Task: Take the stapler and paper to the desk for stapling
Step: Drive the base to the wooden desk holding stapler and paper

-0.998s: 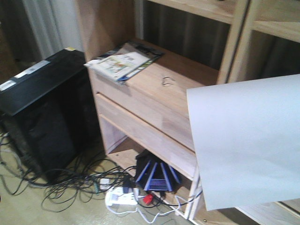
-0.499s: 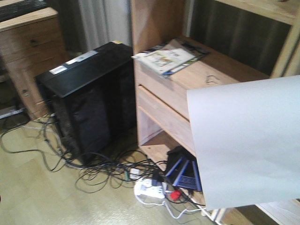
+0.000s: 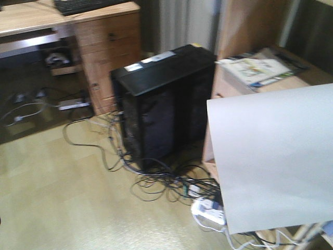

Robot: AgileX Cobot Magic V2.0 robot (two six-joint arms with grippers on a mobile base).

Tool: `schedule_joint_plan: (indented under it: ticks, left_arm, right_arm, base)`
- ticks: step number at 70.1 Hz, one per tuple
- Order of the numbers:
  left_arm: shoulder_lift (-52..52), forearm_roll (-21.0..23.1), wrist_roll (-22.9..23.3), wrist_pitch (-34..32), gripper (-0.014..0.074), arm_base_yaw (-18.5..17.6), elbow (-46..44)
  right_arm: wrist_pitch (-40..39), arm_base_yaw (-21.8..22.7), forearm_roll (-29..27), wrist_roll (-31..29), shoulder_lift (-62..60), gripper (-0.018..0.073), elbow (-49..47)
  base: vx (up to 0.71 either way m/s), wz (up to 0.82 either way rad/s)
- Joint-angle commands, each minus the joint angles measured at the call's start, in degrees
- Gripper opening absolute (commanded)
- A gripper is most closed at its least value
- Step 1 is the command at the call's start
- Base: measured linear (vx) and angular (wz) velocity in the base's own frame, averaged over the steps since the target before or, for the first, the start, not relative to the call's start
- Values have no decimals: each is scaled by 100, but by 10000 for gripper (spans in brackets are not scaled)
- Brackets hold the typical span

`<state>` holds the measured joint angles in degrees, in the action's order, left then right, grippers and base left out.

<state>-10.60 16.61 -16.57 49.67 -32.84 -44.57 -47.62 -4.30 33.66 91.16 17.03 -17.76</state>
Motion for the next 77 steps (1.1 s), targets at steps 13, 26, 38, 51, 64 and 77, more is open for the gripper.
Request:
schedule_joint_plan:
  ticks: [13,26,38,51,64,77]
  left_arm:
    - [-88,145,6,-674,-6,-20,-136]
    - [-88,145,6,-674,-6,-20,-136]
    - [-88,145,6,-674,-6,-20,-136]
    - [-88,145,6,-674,-6,-20,-136]
    - [-88,145,6,-674,-6,-20,-136]
    - [-88,145,6,-674,-6,-20,-136]
  right_arm:
    - [-160,48,-121,-28,49,-6,-171]
    - [-160,48,-121,-28,49,-6,-171]
    - [-160,48,-121,-28,49,-6,-171]
    - [-160,48,-121,-28,49,-6,-171]
    - [-160,48,-121,-28,49,-6,-171]
    - [-160,48,-121,-28,49,-6,-171]
  base:
    - [-3,51]
    - [-1,49]
    - [1,44]
    - [4,38]
    - [6,33]
    - [8,29]
